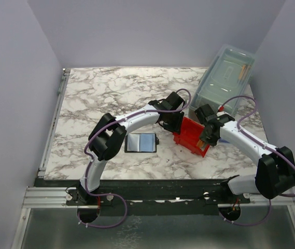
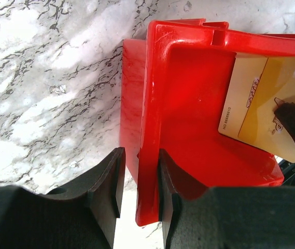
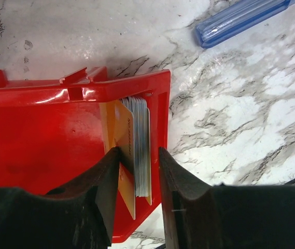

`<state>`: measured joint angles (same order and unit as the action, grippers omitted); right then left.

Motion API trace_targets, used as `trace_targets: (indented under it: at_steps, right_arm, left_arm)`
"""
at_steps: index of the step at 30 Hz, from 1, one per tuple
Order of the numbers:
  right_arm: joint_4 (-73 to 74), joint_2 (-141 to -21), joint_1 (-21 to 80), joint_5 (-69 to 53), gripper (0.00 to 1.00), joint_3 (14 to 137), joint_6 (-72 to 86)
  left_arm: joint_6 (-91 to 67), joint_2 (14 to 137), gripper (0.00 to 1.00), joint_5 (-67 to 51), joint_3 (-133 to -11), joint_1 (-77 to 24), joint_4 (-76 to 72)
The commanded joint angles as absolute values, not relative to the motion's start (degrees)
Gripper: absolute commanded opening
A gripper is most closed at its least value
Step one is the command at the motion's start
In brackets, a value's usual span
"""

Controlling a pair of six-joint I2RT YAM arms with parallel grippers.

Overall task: Put the credit cards into the card holder
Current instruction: Pick up the credit card from the storage box.

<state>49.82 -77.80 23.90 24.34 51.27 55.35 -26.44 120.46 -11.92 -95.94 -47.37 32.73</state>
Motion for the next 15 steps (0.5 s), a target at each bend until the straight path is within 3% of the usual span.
trace_targets:
  at_steps: [1,15]
  right_arm:
    - [56.65,-76.61,23.38,27.05,0.35,51.66,53.66]
    - [56.48,-77.19,23.38,26.84,0.21,52.1,52.75]
  left_arm:
    - [-25.14,121.27,0.34,-9.58,-96.18,-46.39,34.72]
    - [-25.05,121.11,0.34,-9.67,-96.25,-46.41,34.7]
